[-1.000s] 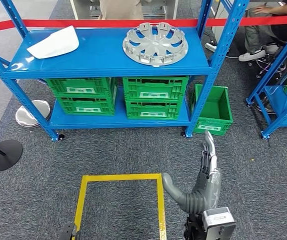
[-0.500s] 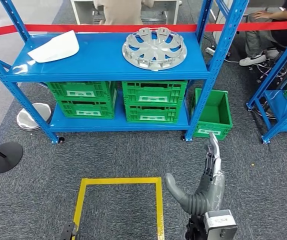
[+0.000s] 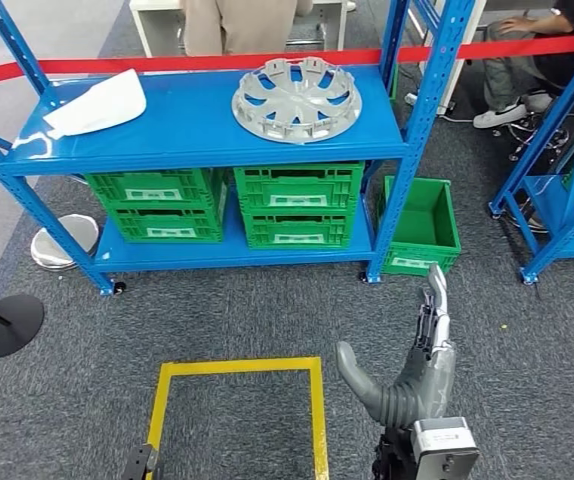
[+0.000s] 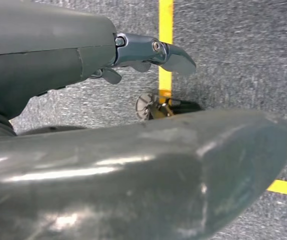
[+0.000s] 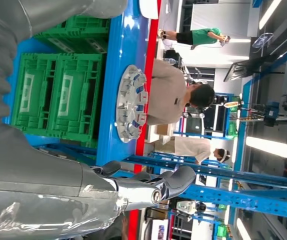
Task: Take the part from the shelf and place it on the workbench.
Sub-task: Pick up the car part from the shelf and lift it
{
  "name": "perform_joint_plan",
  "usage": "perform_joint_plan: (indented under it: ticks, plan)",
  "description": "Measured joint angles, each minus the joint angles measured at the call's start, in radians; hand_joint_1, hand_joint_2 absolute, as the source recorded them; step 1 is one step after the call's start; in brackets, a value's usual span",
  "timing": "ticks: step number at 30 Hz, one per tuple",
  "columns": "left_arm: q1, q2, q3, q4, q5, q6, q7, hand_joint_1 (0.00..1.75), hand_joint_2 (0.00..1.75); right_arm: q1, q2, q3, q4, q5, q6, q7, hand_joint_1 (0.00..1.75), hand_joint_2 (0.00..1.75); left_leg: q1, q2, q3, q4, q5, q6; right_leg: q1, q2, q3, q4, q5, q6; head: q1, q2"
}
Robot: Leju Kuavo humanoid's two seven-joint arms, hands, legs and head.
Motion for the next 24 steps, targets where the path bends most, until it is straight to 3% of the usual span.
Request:
perform_joint_plan:
  ticks: [2,5,7,9,10,11,12,14,16,19,21,22,24]
  plan:
    - [-0.002,-0.002,0.0,0.0,0.0,-0.001,0.0,0.0,0.0,0.0,0.0,0.0,0.0,-0.001,0.0,0.0,0.0,1.75,0.002,-0.002,0.029,-0.056,0.001,0.01,0.005,0.002,-0.001,0.002,-0.008,0.01,-0.002,0.0]
    - [-0.002,-0.001,0.0,0.0,0.0,-0.001,0.0,0.0,0.0,-0.001,0.0,0.0,0.0,-0.001,-0.001,0.0,0.0,1.75,0.0,-0.002,0.032,-0.059,-0.008,0.035,0.002,-0.001,-0.002,0.012,-0.024,0.022,0.001,0.0]
    - [-0.002,-0.001,0.0,0.0,0.0,-0.001,0.0,0.0,0.0,-0.001,0.0,0.0,-0.001,-0.001,-0.002,0.0,0.0,1.75,0.0,-0.001,0.035,-0.06,-0.01,0.047,0.001,-0.006,-0.037,0.092,-0.07,0.028,0.005,0.0]
    - [-0.002,-0.001,0.0,0.0,0.0,-0.001,0.0,0.0,0.0,0.0,0.0,0.0,0.0,-0.001,-0.002,0.0,0.0,1.75,-0.004,0.0,0.037,-0.06,-0.013,0.054,0.002,-0.007,-0.112,0.232,-0.13,0.03,0.008,0.0]
    - [-0.002,0.0,0.0,0.0,0.0,-0.001,0.0,0.0,0.0,0.001,0.0,0.0,0.0,-0.001,-0.002,0.0,0.0,1.75,-0.006,0.0,0.039,-0.06,-0.015,0.056,0.002,-0.007,-0.144,0.284,-0.142,0.03,0.008,0.0]
    - [-0.001,0.0,0.0,0.0,0.0,-0.001,0.0,0.0,0.0,0.002,0.0,0.0,0.0,-0.001,-0.002,0.0,0.0,1.75,-0.007,0.0,0.041,-0.06,-0.017,0.058,0.002,-0.007,-0.159,0.302,-0.133,0.028,0.008,0.0]
    - [-0.001,0.0,0.0,0.0,0.0,-0.001,0.0,0.0,0.0,0.002,0.0,0.0,0.0,-0.001,-0.002,0.0,0.0,1.75,-0.008,-0.001,0.046,-0.06,-0.019,0.058,0.003,-0.007,-0.154,0.277,-0.105,0.024,0.008,0.0]
    - [-0.001,0.0,0.0,0.0,0.0,-0.001,0.0,0.0,0.0,0.002,0.0,0.0,0.0,-0.001,-0.002,0.0,0.0,1.75,-0.01,-0.002,0.057,-0.06,-0.025,0.055,0.004,-0.008,-0.101,0.145,-0.022,0.015,0.009,0.0]
    - [-0.001,-0.001,0.0,0.0,0.0,-0.002,0.0,0.0,0.0,0.001,0.0,0.0,-0.001,-0.001,-0.003,0.0,0.0,1.75,-0.013,-0.002,0.061,-0.057,-0.03,0.048,0.007,-0.009,-0.055,0.039,0.024,0.007,0.01,0.0]
    - [-0.001,-0.001,0.0,0.0,0.0,-0.005,0.0,0.0,0.0,0.003,0.0,0.0,-0.001,-0.001,-0.003,-0.002,0.0,1.75,-0.011,-0.001,0.059,-0.056,-0.031,0.032,0.012,-0.005,-0.048,0.017,0.029,-0.002,0.01,0.0]
    - [-0.002,-0.001,0.0,0.0,0.0,-0.008,-0.001,0.0,0.0,0.004,0.0,0.0,-0.001,-0.002,-0.003,-0.003,0.0,1.75,-0.009,0.0,0.049,-0.032,-0.051,0.019,0.009,-0.005,-0.045,0.012,0.033,-0.011,0.009,0.0]
    - [-0.002,-0.001,0.0,0.0,0.0,-0.009,-0.001,0.0,0.0,0.004,0.0,-0.001,-0.001,-0.002,-0.003,-0.004,0.0,1.75,-0.009,0.0,0.031,0.006,-0.076,0.013,0.006,-0.006,-0.044,0.01,0.035,-0.014,0.008,0.0]
    - [-0.002,-0.001,0.0,0.0,0.0,-0.01,-0.002,0.0,0.0,0.006,0.0,-0.001,0.0,-0.003,-0.003,-0.005,0.0,1.75,-0.007,0.001,-0.032,0.135,-0.14,0.004,0.005,-0.008,-0.045,0.009,0.034,-0.017,0.006,0.0]
